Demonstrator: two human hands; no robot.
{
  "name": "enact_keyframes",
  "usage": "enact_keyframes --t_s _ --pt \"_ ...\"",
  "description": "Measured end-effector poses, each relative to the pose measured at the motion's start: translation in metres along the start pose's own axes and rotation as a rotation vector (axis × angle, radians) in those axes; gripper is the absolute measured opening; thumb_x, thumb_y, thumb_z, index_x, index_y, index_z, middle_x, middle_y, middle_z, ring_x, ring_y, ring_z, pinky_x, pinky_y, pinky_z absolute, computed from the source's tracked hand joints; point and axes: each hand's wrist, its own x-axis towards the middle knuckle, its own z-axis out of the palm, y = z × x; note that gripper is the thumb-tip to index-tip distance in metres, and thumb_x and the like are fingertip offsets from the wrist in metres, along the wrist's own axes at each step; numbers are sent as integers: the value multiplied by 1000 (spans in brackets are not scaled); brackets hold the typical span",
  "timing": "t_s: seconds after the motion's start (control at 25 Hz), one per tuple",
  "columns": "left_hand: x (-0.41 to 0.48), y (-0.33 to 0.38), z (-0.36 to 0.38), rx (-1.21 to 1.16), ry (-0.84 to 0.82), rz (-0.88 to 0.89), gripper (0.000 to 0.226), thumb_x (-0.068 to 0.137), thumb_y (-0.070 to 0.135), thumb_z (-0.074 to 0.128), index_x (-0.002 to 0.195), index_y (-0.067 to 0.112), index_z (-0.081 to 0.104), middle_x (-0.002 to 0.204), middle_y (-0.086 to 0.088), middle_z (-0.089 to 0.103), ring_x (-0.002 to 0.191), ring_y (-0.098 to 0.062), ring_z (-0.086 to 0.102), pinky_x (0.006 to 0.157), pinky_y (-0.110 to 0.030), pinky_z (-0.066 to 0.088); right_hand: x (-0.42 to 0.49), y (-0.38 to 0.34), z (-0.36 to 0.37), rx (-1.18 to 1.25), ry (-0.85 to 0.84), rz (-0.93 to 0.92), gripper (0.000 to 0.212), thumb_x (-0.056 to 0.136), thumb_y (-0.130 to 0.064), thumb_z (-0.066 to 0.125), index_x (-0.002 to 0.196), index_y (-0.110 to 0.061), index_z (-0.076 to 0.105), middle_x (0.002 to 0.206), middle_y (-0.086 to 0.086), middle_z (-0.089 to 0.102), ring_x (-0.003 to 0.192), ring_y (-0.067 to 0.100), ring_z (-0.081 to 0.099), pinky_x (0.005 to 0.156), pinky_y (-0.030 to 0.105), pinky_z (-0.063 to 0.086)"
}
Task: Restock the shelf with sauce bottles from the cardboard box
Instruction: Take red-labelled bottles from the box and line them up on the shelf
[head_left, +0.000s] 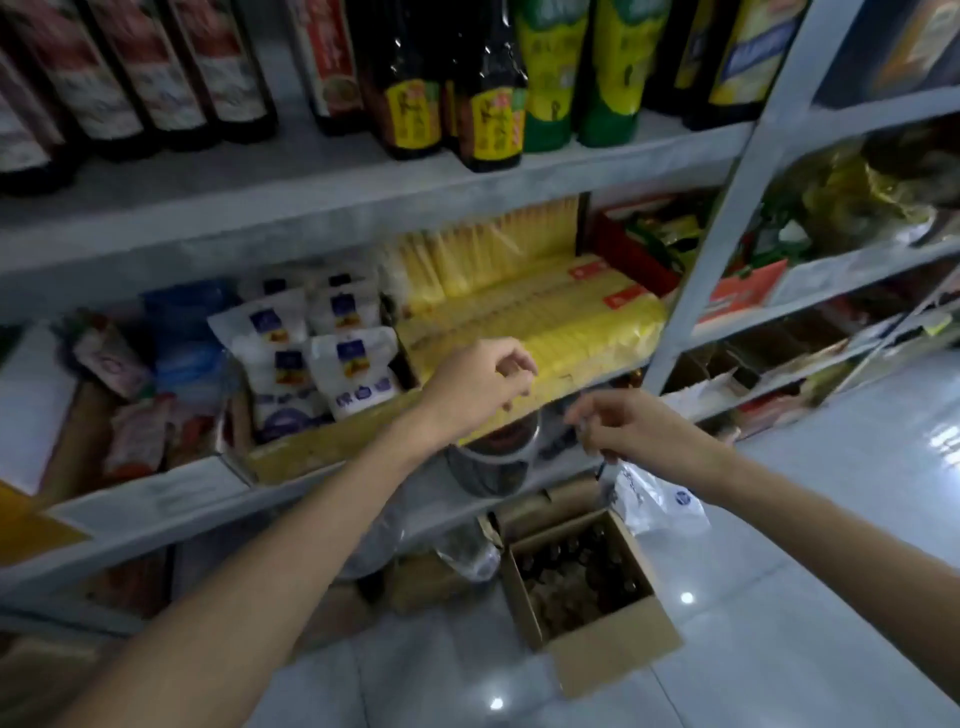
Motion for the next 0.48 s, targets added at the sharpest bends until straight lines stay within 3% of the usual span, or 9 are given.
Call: enact_keyframes --t_s 0.16,0.36,0.48 --pt "30 -10 109 -74 -265 -244 23 98 19 54 82 9 67 82 -2 74 74 -19 70 67 -29 52 -8 130 -28 22 -27 270 18 88 -3 59 101 -11 68 78 7 64 62 13 56 47 11 38" --pt "64 -76 221 -230 -343 -550 26 100 17 52 76 11 61 74 -1 69 63 -16 63 54 -23 46 13 256 -14 173 29 551 23 86 11 52 83 -8 64 75 14 60 46 10 55 39 12 37" --pt "82 -149 301 -349 -389 -819 16 100 16 51 86 12 59 82 -2 66 60 -12 61 51 -21 46 44 341 23 119 54 695 17 86 3 57 95 -7 69 84 13 61 55 17 55 44 12 42"
